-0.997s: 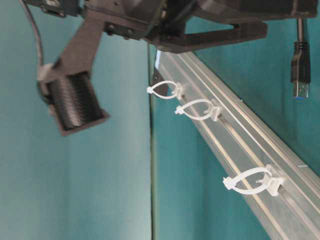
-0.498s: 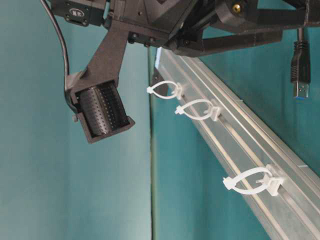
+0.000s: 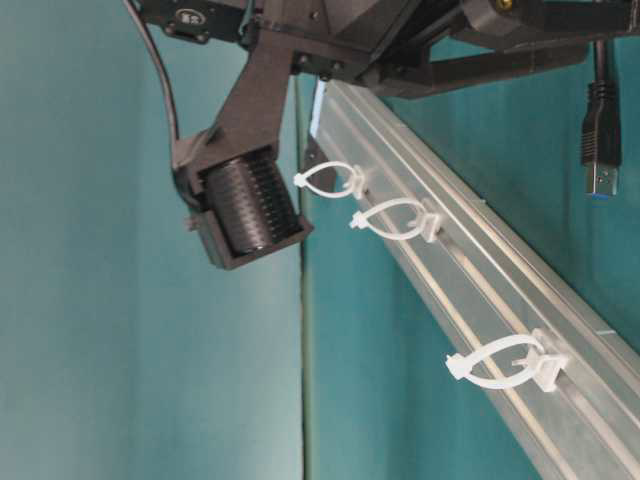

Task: Pass the USB cable through three rings with both arms.
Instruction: 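Move the right gripper to the USB plug and grasp the cable, then lift the cable with the right gripper toward the rail's far end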

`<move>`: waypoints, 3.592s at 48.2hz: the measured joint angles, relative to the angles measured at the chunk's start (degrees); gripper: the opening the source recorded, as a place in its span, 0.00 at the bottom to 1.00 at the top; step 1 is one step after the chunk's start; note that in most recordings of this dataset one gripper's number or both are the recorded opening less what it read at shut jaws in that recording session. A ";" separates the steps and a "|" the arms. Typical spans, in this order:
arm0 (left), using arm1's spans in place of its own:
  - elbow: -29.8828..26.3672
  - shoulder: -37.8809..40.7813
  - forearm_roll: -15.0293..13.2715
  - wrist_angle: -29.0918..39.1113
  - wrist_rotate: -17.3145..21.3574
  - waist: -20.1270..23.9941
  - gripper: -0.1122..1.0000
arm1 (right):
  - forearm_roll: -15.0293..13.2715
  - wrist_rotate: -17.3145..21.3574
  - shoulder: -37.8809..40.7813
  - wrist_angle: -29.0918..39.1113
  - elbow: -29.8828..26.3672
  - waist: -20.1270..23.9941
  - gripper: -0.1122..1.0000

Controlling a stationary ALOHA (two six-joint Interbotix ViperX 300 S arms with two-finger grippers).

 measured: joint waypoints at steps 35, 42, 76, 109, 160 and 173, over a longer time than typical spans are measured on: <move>0.00 0.18 0.00 -0.88 0.00 -0.18 0.10 | 0.18 0.00 0.26 0.09 0.00 -0.09 0.18; 0.00 0.18 0.00 -0.88 0.00 -0.18 0.10 | 0.18 0.00 0.26 0.09 0.00 -0.09 0.18; 0.00 0.00 0.00 -0.88 -0.70 -0.18 0.10 | 0.53 -3.25 -8.61 13.01 -4.92 -3.16 0.18; 0.00 -1.76 0.00 -0.88 -2.02 -0.18 0.10 | 0.35 -23.29 -21.80 30.94 -7.21 -19.42 0.18; 0.00 -5.10 0.00 -0.88 -3.78 -0.88 0.10 | 0.18 -55.28 -21.53 31.20 -15.56 -49.48 0.18; 0.00 -6.42 0.00 -0.88 -9.76 -0.70 0.10 | 0.09 -68.55 -18.90 24.08 -13.36 -53.79 0.18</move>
